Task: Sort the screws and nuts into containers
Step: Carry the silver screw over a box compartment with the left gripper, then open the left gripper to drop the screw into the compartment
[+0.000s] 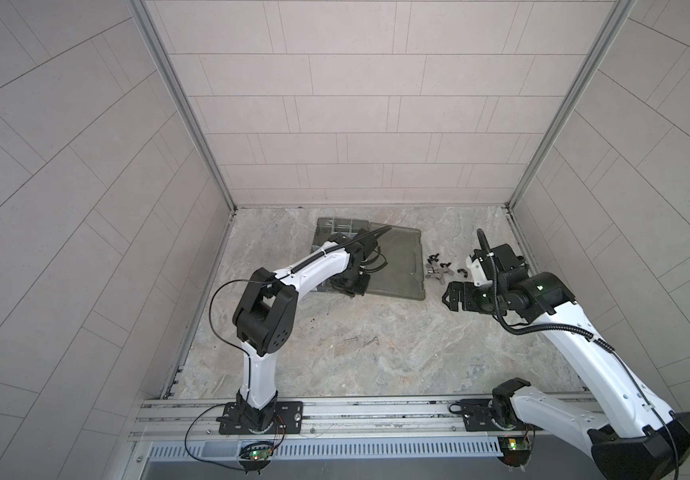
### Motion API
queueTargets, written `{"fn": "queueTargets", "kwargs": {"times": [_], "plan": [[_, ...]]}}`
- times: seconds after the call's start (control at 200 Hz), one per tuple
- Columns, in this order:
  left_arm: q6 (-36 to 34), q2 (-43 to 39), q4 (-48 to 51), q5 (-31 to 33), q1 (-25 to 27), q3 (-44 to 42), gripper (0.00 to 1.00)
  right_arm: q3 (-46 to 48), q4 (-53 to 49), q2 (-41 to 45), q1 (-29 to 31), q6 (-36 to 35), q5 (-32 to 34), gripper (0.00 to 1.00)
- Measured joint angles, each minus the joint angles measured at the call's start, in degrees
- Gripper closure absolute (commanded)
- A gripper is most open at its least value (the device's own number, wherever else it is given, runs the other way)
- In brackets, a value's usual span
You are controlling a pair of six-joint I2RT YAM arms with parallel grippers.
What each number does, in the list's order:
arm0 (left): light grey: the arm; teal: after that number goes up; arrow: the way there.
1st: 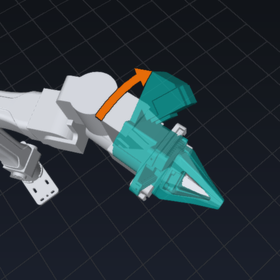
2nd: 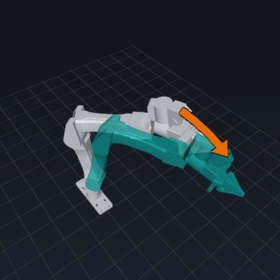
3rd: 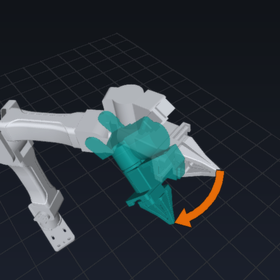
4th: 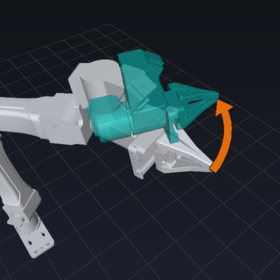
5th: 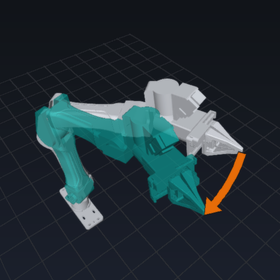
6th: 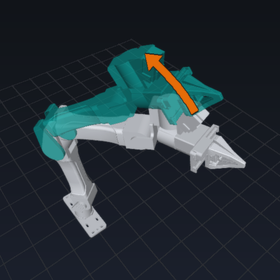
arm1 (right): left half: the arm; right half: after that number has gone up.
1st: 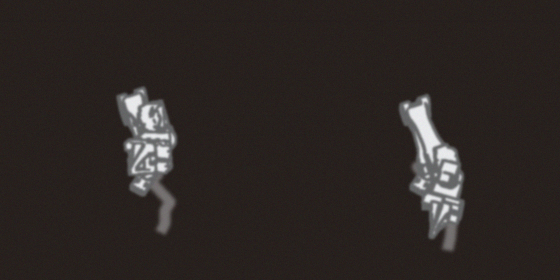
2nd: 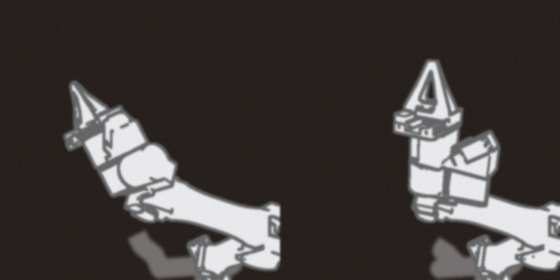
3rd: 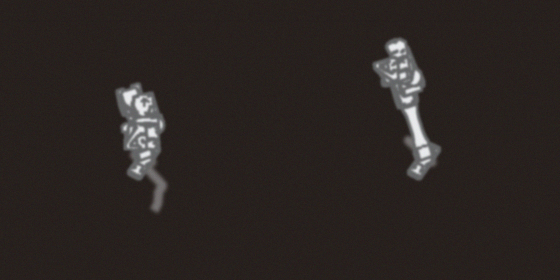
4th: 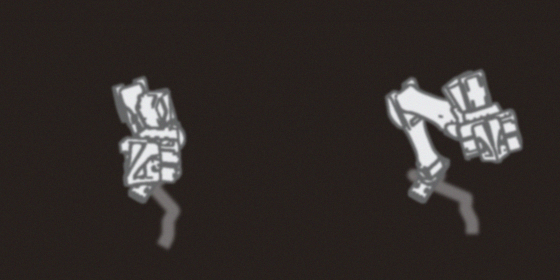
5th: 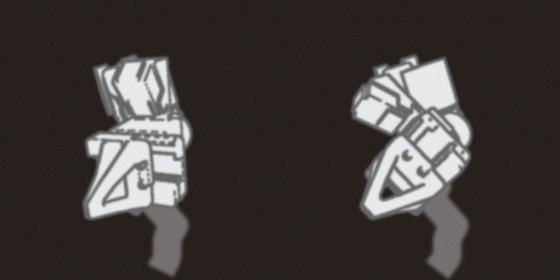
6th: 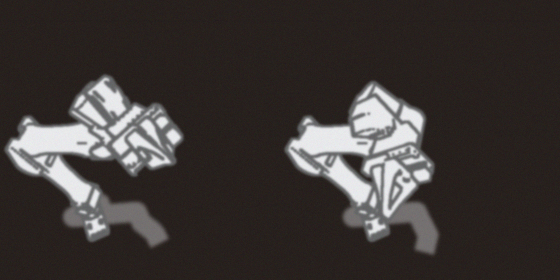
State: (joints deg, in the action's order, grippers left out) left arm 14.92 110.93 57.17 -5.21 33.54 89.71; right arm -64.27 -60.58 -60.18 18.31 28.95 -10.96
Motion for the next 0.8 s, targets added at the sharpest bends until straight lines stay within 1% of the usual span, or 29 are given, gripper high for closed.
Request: {"fn": "queueTargets", "kwargs": {"times": [0.19, 0.31, 0.575, 0.8], "plan": [[-1.4, 0.1, 1.9, 1.5, -5.6, 4.5, 0.96, -2.0, 0.6, -3.1, 0.0, -0.4, -0.2, 0.01], [-1.9, 0.8, 2.0, 1.7, -7.8, 7.3, 0.96, -3.7, 1.0, -5.1, 0.0, -0.7, -0.2, 0.01], [-2.8, 4.4, 2.3, 1.4, -9.0, 8.5, 0.96, -5.8, 1.4, -7.3, 0.0, -1.8, -0.1, 0.01], [-3.0, 4.7, 1.7, 1.2, -9.5, 7.7, 0.94, -6.0, 1.4, -7.6, 0.0, -2.1, 0.1, 0.01]]}}
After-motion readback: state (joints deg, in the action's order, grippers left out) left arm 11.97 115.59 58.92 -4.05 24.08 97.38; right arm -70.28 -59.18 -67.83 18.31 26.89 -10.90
